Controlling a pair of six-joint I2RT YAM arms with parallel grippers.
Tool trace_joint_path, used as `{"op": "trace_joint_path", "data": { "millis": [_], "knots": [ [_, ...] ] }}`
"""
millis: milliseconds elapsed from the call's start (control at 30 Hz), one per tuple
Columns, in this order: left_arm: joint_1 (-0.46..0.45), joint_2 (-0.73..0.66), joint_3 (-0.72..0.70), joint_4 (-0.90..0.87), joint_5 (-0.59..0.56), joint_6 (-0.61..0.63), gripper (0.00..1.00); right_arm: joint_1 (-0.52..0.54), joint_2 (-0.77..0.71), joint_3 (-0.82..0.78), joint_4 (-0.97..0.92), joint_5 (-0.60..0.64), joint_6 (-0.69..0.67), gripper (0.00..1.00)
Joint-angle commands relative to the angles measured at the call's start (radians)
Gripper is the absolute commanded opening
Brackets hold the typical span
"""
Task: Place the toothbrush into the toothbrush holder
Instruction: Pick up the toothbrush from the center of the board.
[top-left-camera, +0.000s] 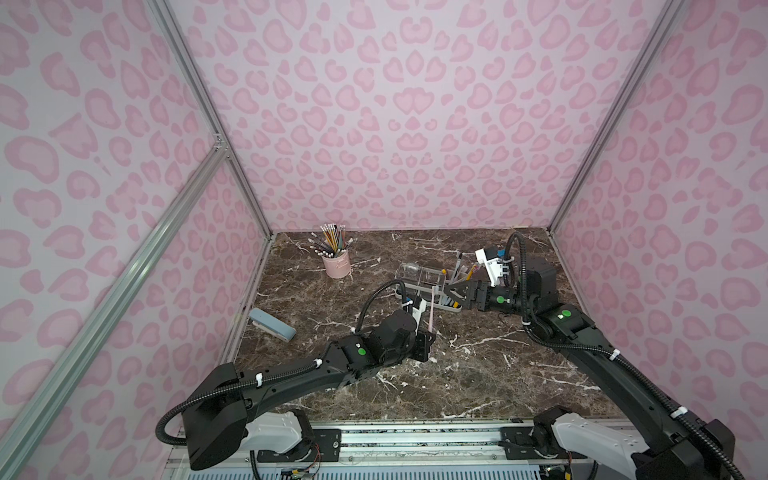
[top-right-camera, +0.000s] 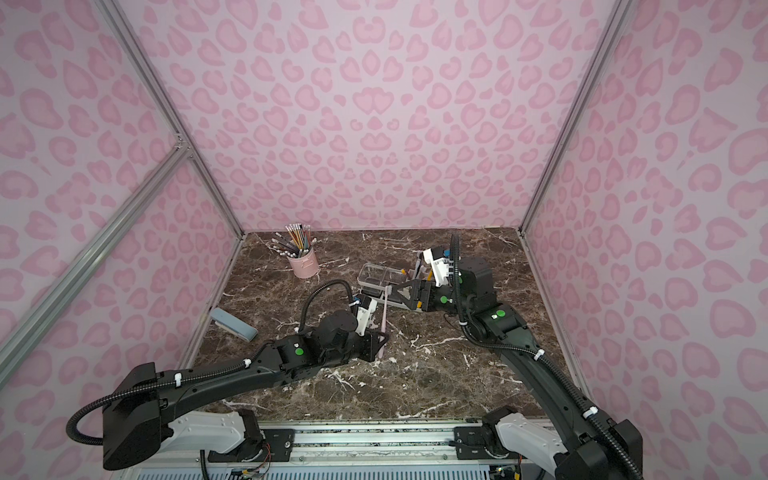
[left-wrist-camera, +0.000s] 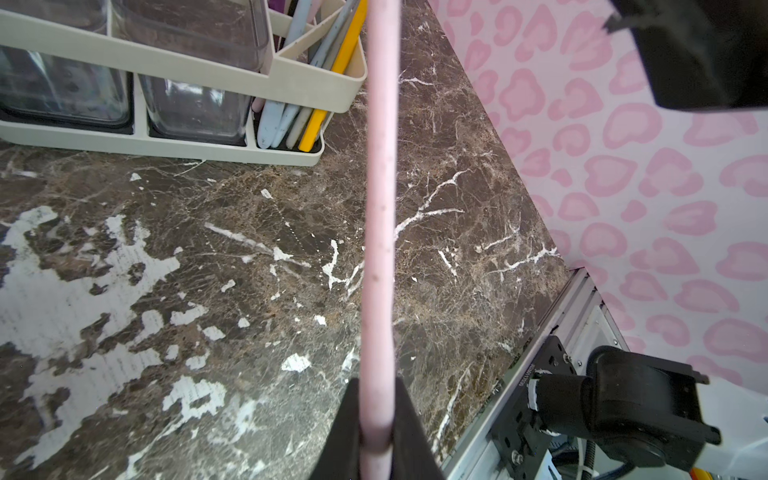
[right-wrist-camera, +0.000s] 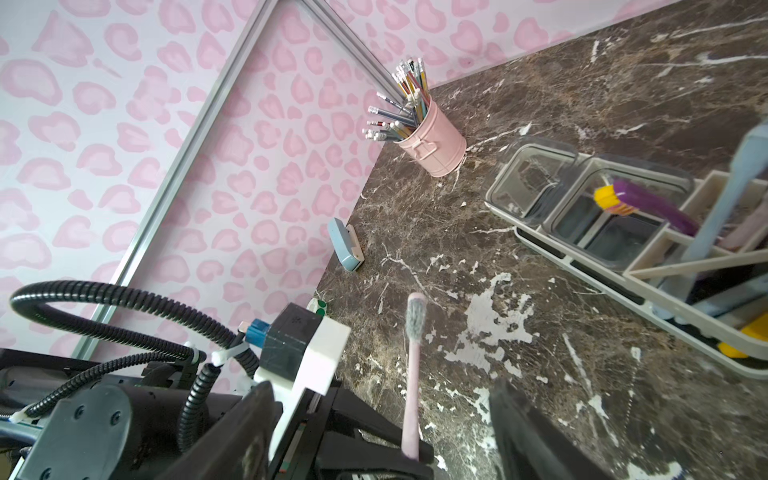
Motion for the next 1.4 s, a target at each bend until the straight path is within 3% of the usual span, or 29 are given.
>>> {"op": "trace_joint_path", "data": {
  "millis": [0, 333, 467, 967, 1233, 1367],
  "knots": [
    [0.001, -0.013, 0.022, 0.003, -0.001, 0.025, 0.03, 0.000, 0.009, -0.013, 0.021, -0.025, -0.022, 0.83],
    [-0.023, 0.009, 0.058, 0.001, 0.015, 0.034, 0.03, 0.074, 0.058, -0.038, 0.055, 0.058, -0.032, 0.82],
    [-0.033, 0.025, 0.059, 0.015, 0.022, 0.026, 0.03, 0.107, 0.091, -0.026, 0.065, 0.079, -0.034, 0.77],
    [-0.040, 0.027, 0.057, 0.013, -0.002, 0.028, 0.03, 0.119, 0.094, -0.037, 0.100, 0.105, -0.009, 0.24],
    [-0.042, 0.019, 0.056, 0.007, -0.025, 0.036, 0.04, 0.118, 0.075, -0.034, 0.091, 0.123, -0.007, 0.09],
    [-0.041, 0.012, 0.069, -0.011, -0.041, 0.045, 0.10, 0.115, 0.073, -0.026, 0.097, 0.132, -0.003, 0.00]
  ]
}}
